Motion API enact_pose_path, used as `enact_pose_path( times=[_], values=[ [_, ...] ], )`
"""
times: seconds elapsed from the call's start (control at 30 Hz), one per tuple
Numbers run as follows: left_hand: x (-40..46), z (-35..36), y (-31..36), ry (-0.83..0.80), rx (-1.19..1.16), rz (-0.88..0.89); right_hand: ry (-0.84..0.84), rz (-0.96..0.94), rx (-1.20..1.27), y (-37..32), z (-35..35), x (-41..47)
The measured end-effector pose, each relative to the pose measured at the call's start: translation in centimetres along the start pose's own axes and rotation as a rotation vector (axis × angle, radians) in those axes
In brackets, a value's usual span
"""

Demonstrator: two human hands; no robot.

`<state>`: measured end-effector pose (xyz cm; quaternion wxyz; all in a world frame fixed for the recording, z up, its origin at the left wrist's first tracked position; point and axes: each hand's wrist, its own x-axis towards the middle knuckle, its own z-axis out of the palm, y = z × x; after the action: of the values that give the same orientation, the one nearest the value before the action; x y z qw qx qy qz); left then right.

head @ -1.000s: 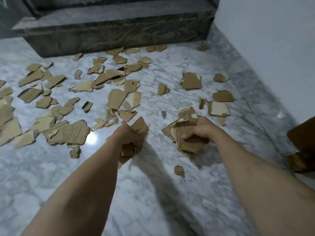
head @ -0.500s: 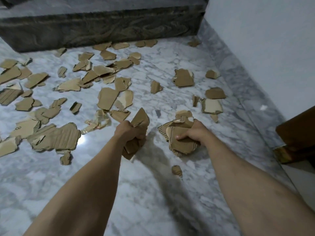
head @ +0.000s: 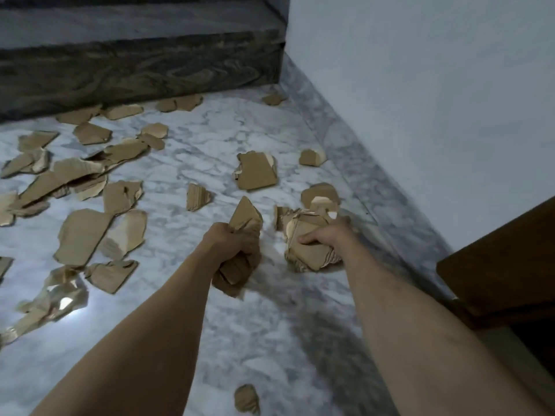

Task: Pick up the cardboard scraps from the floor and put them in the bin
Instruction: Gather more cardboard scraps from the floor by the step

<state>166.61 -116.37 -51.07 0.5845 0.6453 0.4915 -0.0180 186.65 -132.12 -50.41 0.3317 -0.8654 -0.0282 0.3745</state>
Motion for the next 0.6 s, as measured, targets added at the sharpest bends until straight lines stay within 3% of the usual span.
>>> enact_pose_path(
  times=[0.13,0.27,0.47,0.6],
  values=[
    [0.9,1.8,2.4,0.020,-0.026,-0.008,0.107,-0.007,-0.119,-0.6,0.7,1.1],
    [0.5,3.7,4.6,0.034,-0.033,-0.041,0.080,-0.042,-0.131,-0.6,0.1,1.1],
    [1.4,6.7,8.9,0.002,0.080,-0.070,-0.008,-0.212,-0.322,-2.4,-8.7,2.4],
    [1.6,9.5,10.7,0.052,0.522,-0.015,-0.079,-0.356,-0.412,-5.4,-11.7,3.5]
  ],
)
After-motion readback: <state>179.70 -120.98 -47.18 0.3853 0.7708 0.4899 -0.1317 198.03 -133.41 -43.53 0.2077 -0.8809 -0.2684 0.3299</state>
